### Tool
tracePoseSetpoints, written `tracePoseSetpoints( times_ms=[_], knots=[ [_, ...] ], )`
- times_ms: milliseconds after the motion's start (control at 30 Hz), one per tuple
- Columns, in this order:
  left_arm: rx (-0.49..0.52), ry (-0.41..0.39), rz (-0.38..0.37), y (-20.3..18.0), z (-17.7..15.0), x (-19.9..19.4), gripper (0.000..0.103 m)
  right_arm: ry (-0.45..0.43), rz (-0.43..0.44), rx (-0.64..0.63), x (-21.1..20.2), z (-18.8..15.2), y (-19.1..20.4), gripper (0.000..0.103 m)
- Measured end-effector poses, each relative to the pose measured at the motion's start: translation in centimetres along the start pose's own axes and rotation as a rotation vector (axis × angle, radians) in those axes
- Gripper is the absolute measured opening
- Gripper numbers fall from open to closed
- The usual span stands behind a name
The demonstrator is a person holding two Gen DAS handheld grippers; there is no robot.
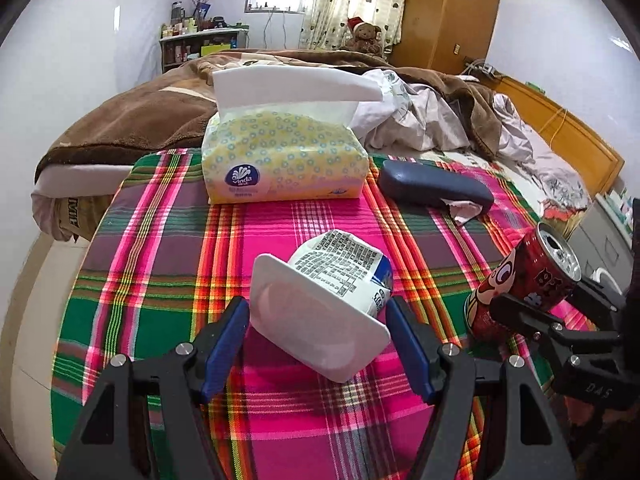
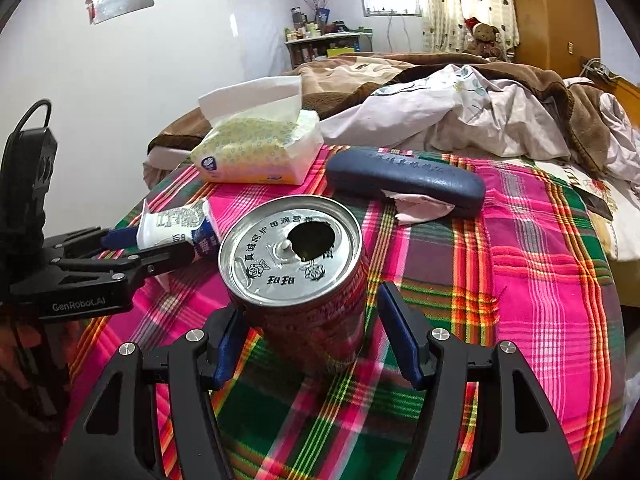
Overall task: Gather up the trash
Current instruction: 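Grasp the red milk can with the right tool while the left tool grasps the white yogurt cup, then carry the can and yogurt cup over the wastebasket with both tools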
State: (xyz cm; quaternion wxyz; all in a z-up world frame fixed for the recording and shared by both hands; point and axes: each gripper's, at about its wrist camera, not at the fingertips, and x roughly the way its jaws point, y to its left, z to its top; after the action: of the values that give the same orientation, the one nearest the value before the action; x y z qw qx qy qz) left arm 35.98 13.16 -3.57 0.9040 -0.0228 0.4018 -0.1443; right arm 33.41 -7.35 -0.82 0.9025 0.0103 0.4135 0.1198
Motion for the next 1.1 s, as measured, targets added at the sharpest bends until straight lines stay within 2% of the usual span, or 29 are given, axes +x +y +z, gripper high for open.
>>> tracePoseSetpoints(
  times_ms=[200, 267, 667, 833, 1033, 1100],
  knots=[
    [0.007, -0.007, 0.001, -0.2, 0.0, 0.0, 0.072, -0.001, 0.016, 0.014, 0.2, 0.1, -0.3, 0.064],
    [0.013, -0.007, 0.003, -0.4, 0.0, -0.1, 0.071, -0.008, 0.02, 0.015, 0.2, 0.1, -0.4, 0.058],
    [0.023, -0.029, 0.039, -2.4, -0.9, -1.8, 0.07, -0.023, 0.017, 0.058, -1.0, -0.5, -1.4, 0.057],
    [0.027, -0.042, 0.04, -3.9, -1.4, -3.2, 0.07, -0.05, 0.024, 0.08, -2.8, -0.8, -2.2, 0.057],
    [0.028, -0.059, 0.004, -6.6, -2.1, -5.1, 0.07, -0.084, 0.022, 0.108, -5.5, -1.5, -3.5, 0.057],
    [0.04, -0.066, 0.016, -7.7, -2.3, -5.7, 0.07, -0.094, 0.012, 0.115, -6.4, -1.8, -4.0, 0.057]
  ],
)
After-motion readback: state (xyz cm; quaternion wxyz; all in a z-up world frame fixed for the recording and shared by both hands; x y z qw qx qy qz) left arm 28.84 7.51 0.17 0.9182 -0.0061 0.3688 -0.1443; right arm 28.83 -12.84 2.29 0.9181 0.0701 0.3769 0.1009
